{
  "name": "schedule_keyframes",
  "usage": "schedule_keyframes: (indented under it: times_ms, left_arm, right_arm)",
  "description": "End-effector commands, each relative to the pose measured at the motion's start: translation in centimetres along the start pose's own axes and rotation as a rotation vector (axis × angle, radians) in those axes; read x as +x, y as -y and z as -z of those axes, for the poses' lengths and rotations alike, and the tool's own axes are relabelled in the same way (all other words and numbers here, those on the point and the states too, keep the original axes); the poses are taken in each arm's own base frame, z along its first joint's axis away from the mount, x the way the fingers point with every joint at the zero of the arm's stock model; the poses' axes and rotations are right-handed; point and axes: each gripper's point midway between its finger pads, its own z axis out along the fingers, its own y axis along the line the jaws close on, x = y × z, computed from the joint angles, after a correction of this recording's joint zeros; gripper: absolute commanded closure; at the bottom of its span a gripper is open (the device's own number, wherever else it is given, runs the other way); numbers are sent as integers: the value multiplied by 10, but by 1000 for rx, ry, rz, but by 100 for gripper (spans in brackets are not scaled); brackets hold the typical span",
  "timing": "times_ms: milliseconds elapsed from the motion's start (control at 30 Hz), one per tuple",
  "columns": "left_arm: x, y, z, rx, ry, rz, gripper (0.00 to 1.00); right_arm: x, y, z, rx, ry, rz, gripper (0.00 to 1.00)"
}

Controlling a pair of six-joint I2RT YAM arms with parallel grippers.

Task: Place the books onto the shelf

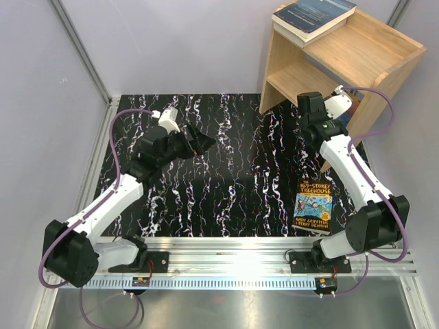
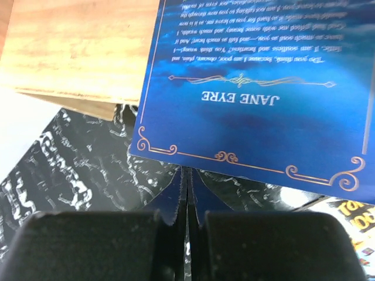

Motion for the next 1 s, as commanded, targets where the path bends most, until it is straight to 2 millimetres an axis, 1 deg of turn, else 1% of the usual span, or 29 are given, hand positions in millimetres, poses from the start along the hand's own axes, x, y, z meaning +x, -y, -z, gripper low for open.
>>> schedule_keyframes:
  times_ms: [0, 167, 400, 500, 567, 667, 700, 733, 767, 800, 833, 867, 900, 933, 967]
  left_arm:
    - [-5, 1, 1, 34, 18, -18, 1]
    - [0, -2, -3, 37, -2, -8, 1]
    - [12, -15, -3, 17, -20, 2, 1]
    - [14, -17, -2, 13, -26, 0, 1]
    - [15, -18, -2, 10, -33, -4, 1]
    - [14, -17, 2, 7, -32, -11, 1]
    - [14, -18, 3, 4, -30, -11, 1]
    - [15, -18, 3, 4, -30, -10, 1]
    - [14, -17, 4, 8, -28, -9, 1]
    - [16, -16, 5, 11, -32, -8, 1]
    - [15, -16, 6, 14, -30, -2, 1]
    - [15, -15, 6, 17, -27, 1, 1]
    - [15, -13, 7, 23, -29, 3, 1]
    - [15, -12, 8, 26, -28, 9, 1]
    - [14, -12, 9, 28, -23, 9, 1]
  right_arm:
    - [-28, 17, 2, 89, 129, 31, 100]
    - [-36, 35, -1, 184, 192, 74, 100]
    - [-34, 40, -16, 264, 227, 131, 100]
    - [-29, 44, -25, 298, 222, 145, 100]
    - [-28, 45, -26, 304, 219, 148, 100]
    - [-25, 39, -21, 245, 178, 152, 100]
    - [-23, 32, -16, 199, 172, 159, 100]
    - [-25, 24, -7, 117, 177, 135, 100]
    - [-26, 22, 0, 81, 182, 176, 100]
    - [-37, 21, 16, 36, 206, 153, 96]
    - [-28, 20, 22, -10, 185, 167, 94]
    - [-27, 21, 29, -37, 179, 178, 89]
    - [-35, 22, 46, -83, 191, 158, 69]
    - [-23, 23, 53, -121, 162, 184, 56]
    - [-21, 27, 60, -130, 157, 185, 39]
